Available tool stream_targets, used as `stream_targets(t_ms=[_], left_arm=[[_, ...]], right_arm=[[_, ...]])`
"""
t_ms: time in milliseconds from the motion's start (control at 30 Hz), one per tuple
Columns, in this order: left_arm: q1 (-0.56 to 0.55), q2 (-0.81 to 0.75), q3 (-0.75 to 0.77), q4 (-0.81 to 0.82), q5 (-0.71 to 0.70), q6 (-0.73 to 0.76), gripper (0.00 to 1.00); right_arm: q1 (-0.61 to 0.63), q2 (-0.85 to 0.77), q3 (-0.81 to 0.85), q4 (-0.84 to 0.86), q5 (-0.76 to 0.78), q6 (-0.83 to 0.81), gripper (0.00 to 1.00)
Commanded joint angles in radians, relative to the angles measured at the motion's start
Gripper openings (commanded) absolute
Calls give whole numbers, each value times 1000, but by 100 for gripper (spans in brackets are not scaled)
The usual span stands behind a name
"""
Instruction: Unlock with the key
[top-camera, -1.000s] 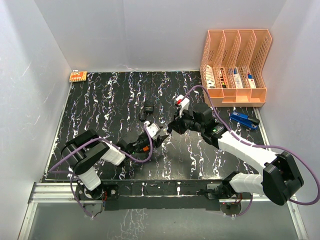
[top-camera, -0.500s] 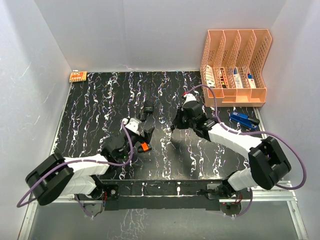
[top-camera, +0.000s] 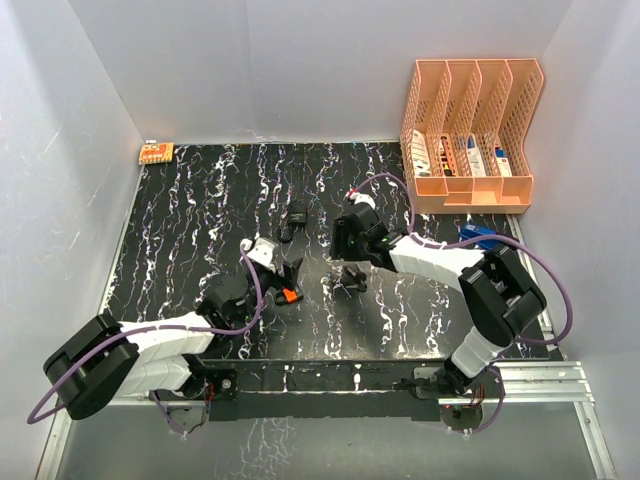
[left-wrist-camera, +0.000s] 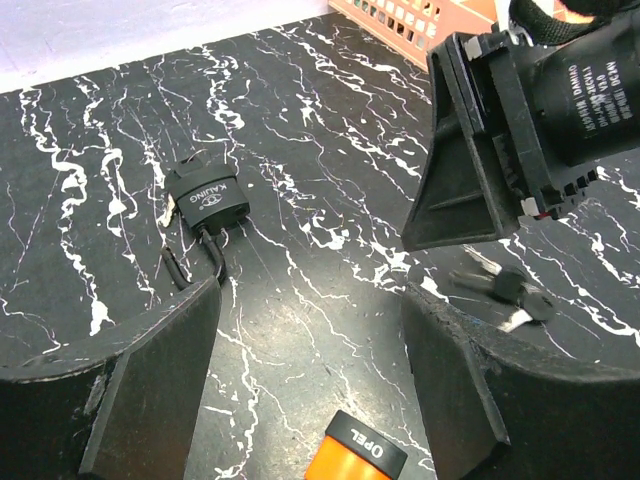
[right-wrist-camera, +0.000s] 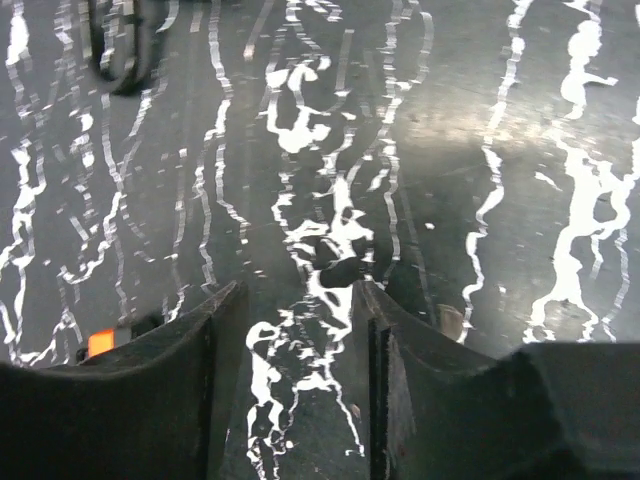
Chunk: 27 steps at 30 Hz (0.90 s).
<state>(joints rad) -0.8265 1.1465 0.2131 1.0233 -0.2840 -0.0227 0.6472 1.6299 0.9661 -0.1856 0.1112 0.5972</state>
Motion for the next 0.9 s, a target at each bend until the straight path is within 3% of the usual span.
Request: stream_targets(t_ms=[0,133,300,433,700,867], left_arm=[[3,4,-3,9,-20,-7,72],[3,25,0,24,-17,-10,72],[3,51,12,25,-5,-20,71],[3,52,23,11,9,-28,71],[4,34,41,-36,30,-46,71],[3,42,38,-30,36,-57,71]], right_arm=[[13,-67,-7,138,-52,-43,47],[12,-103,-21,131,8,-68,58],[14,-83,20,-22,72,-88,60],[13,-78,9,-101,91,-86,60],[13,-187,-126,-87,65,-96,56],[13,-188,-175,-57,47,-120,49]])
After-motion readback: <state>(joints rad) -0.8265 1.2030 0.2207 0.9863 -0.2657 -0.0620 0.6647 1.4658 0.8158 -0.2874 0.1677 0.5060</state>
